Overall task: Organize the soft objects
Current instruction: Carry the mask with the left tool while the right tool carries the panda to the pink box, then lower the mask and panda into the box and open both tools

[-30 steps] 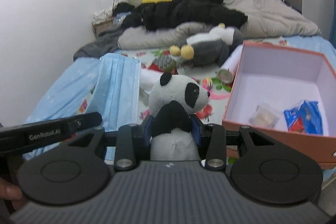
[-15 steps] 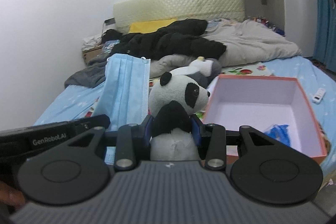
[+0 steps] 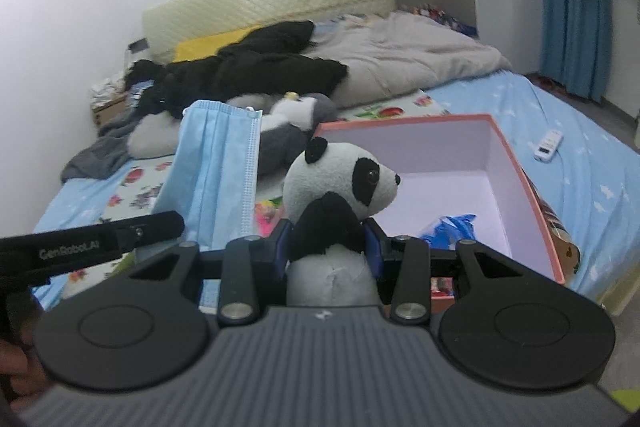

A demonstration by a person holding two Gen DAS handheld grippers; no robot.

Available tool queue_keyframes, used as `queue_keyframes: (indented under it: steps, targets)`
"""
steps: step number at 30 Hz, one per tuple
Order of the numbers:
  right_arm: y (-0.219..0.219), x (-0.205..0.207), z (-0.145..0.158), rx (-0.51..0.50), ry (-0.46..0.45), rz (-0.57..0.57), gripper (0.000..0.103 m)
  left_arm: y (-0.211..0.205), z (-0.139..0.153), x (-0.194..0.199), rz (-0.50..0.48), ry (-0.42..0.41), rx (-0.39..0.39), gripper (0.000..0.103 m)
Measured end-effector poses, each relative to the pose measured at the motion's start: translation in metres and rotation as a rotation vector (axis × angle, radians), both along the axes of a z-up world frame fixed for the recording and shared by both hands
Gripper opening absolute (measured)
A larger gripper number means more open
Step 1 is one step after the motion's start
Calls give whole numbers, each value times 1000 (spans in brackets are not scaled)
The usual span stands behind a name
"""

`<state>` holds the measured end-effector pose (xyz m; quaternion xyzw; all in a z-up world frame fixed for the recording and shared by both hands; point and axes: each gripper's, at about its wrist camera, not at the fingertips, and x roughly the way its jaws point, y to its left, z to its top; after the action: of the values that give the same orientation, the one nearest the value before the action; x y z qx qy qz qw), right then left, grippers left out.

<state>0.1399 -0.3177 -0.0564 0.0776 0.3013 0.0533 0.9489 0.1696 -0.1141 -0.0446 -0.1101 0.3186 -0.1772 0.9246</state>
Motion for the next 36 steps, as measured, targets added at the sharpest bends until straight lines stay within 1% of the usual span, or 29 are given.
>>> queue_keyframes:
  steps: [8, 15, 20, 25, 27, 28, 29, 31, 32, 36]
  targets:
    - [-25, 47, -27, 5, 54, -40, 42, -34, -33, 73, -61, 86, 29, 5]
    - [-40, 84, -60, 22, 132, -55, 42, -60, -68, 127, -99, 179, 66, 5]
    - [-49, 107, -83, 33, 185, -63, 42, -78, -92, 154, -134, 235, 98, 5]
    - [-56, 121, -101, 49, 229, -62, 43, -87, -108, 167, -149, 257, 109, 6]
    - [-57, 123, -103, 57, 235, -50, 43, -89, -111, 169, -151, 268, 119, 9]
    - [-57, 124, -104, 59, 239, -45, 44, -89, -114, 170, -150, 274, 119, 16]
    - [-58, 124, -104, 63, 242, -45, 44, -89, -115, 170, -149, 278, 118, 26]
    - [-59, 125, -103, 63, 243, -51, 44, -87, -114, 170, -142, 272, 122, 37]
    - [-58, 125, -103, 60, 241, -50, 45, -87, -112, 169, -139, 262, 124, 39]
    - [-57, 121, -94, 46, 221, -55, 45, -85, -101, 162, -140, 237, 120, 39]
